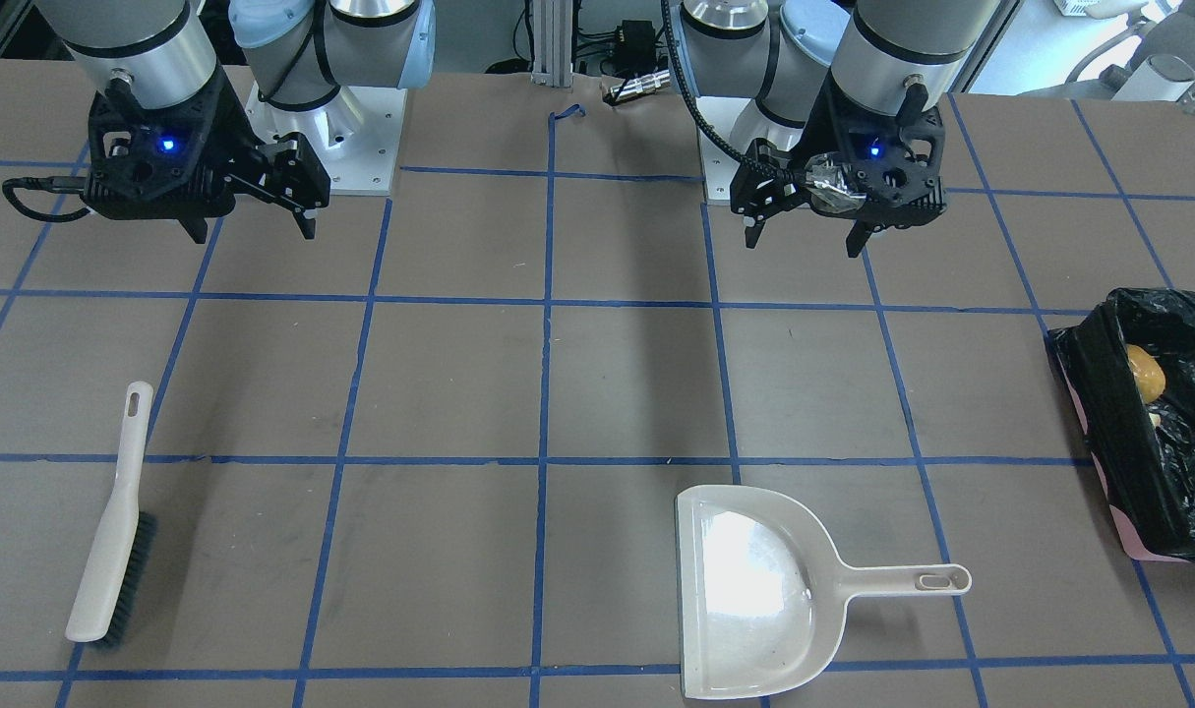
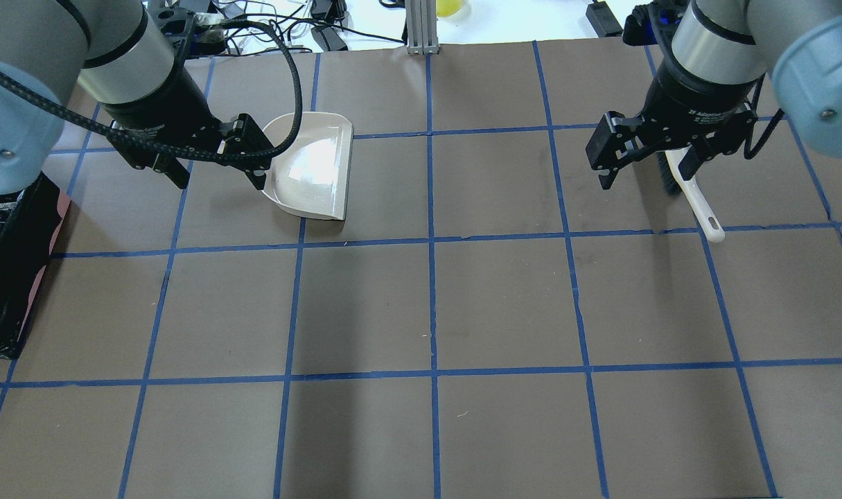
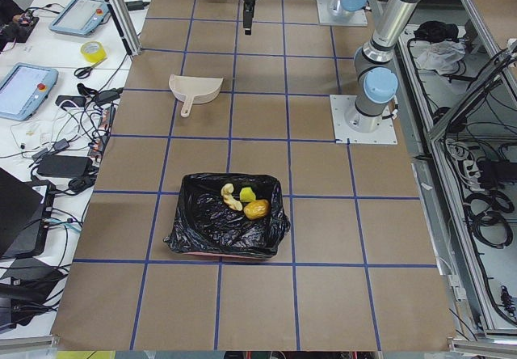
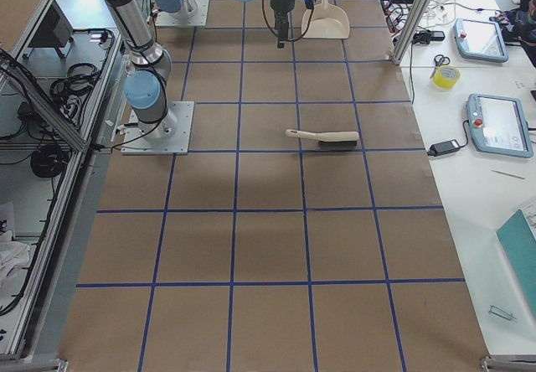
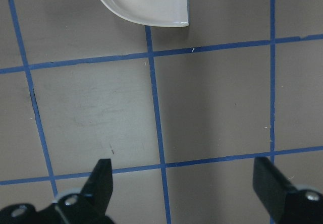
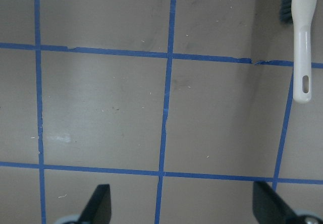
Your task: Sweep and dump trash into bin
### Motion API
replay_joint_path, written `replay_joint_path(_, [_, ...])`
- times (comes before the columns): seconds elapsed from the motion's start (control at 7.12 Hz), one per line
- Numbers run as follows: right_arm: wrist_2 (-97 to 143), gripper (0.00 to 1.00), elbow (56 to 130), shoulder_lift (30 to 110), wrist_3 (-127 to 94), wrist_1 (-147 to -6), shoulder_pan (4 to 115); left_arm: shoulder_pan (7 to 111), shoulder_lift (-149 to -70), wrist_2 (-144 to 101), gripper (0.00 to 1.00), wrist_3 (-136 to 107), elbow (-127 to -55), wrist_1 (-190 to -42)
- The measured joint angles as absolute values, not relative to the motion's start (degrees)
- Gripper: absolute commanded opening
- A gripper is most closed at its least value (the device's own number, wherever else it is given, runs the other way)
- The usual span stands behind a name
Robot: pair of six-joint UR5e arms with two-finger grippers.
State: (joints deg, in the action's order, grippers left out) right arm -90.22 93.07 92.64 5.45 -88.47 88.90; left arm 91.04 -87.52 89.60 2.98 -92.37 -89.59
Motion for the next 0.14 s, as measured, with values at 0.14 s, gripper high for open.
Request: replay_joint_path(0.14, [-90.22, 1.00, 93.07, 92.64, 5.43, -88.46, 88.89, 90.92, -87.12, 90.12, 1.00, 2.82, -92.67, -89.67])
